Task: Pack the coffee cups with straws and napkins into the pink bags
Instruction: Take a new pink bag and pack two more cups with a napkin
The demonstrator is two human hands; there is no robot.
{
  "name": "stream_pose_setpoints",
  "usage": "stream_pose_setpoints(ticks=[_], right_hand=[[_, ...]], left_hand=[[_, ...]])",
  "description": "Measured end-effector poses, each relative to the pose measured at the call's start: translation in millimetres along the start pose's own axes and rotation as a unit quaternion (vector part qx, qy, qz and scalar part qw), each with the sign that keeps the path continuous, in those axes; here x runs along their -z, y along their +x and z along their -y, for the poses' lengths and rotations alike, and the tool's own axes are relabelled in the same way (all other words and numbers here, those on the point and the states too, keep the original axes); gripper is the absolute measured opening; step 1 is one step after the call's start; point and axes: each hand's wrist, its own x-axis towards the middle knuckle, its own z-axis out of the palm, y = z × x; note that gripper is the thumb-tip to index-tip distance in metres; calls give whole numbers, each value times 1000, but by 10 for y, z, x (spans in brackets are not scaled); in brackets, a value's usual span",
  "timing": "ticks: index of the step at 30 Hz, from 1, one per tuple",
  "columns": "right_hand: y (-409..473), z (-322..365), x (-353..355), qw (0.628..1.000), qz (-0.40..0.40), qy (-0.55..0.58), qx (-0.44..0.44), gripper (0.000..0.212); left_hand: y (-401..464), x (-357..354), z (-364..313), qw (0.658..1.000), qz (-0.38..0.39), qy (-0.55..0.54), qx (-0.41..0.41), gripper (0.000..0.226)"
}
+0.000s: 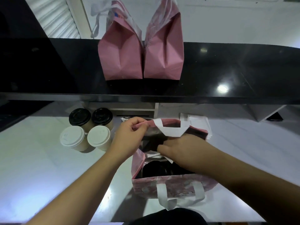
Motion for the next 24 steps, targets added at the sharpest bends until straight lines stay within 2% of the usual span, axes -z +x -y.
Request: stream_pose_setpoints(ticks=[2, 5, 7, 10, 14, 19, 22, 24], right_hand=[[-84, 19, -53, 999, 4, -10, 31, 23], [-186, 72, -196, 993, 95, -41, 62, 11], [-215, 92, -240, 990, 132, -26, 50, 18], [-190, 134, -143, 989, 141, 40, 15, 28], [-232, 129, 102, 995, 64, 67, -46, 28], [-767, 113, 198, 974, -57, 171, -140, 29], [-1152, 75, 28, 943, -139, 214, -214, 16], [-1358, 45, -132, 914, -168, 263, -260, 23]], left_hand=[[-14, 15, -11, 1000, -4, 2, -3, 15], [-27, 11, -14, 999, -12, 26, -16, 16], [-41, -5, -8, 999, -17, 39, -21, 15], [-97, -2, -11, 998, -12, 59, -32, 12], [-205, 16, -45, 991, 5, 109, -74, 15], [-383, 69, -100, 988, 13, 107, -113, 31], [-595, 203, -39, 987, -41, 107, -116, 38], [-788, 312, 89, 990, -78, 63, -95, 30]])
